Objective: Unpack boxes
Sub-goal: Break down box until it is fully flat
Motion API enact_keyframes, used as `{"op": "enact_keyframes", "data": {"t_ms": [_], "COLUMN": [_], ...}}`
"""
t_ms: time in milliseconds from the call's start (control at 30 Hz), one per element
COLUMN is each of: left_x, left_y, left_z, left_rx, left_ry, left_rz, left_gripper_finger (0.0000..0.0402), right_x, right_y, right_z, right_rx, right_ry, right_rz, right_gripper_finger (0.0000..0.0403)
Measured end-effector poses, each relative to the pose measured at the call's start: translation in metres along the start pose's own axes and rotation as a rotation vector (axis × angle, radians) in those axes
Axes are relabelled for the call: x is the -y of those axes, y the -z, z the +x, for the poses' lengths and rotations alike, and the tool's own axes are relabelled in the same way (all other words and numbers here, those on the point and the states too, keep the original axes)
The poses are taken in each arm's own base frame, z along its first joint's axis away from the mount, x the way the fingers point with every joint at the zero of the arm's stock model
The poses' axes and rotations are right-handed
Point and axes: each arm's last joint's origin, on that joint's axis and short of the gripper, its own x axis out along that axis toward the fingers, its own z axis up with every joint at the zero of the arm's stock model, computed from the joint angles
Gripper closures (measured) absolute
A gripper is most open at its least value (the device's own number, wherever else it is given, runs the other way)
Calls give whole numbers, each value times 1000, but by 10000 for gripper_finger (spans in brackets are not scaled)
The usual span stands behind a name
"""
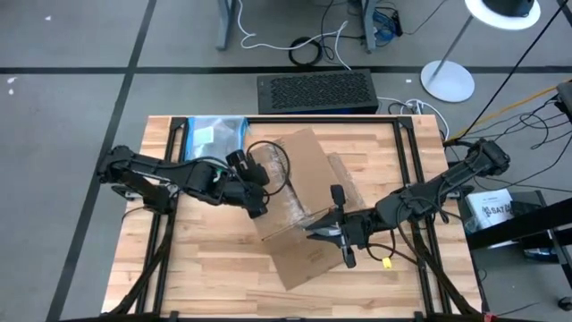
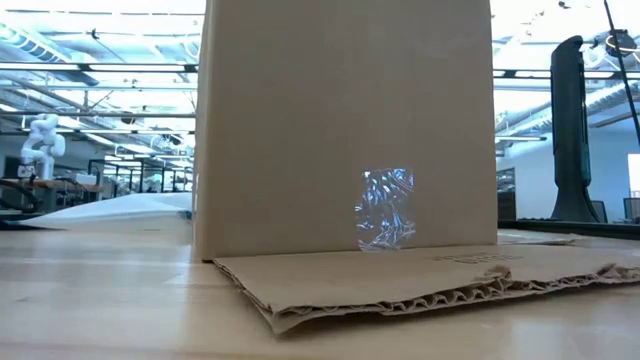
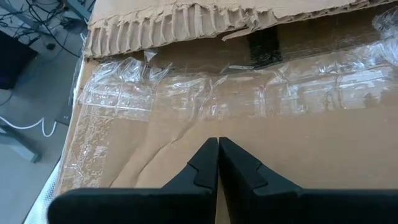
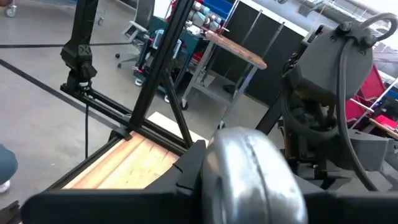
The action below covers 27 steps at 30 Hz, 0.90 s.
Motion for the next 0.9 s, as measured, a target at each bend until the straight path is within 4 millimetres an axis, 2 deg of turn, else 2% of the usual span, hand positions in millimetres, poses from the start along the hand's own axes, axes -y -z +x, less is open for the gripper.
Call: {"op": "enact_keyframes", "data": {"t_ms": [433,900], "left_x": [2,15], "left_y": [0,-1], "left_z": [-1,16], "left_rx": [4,-27], "left_ry": [6,1], "left_rz": [15,52], "left_gripper_finger": [379,379], "right_x": [2,0], "right_y": [5,6], "right_z": [1,-8], "right_rx": [-55,-137], "right_ry": [17,60], "right_rz": [11,-26], "right_gripper_finger": [336,336]}}
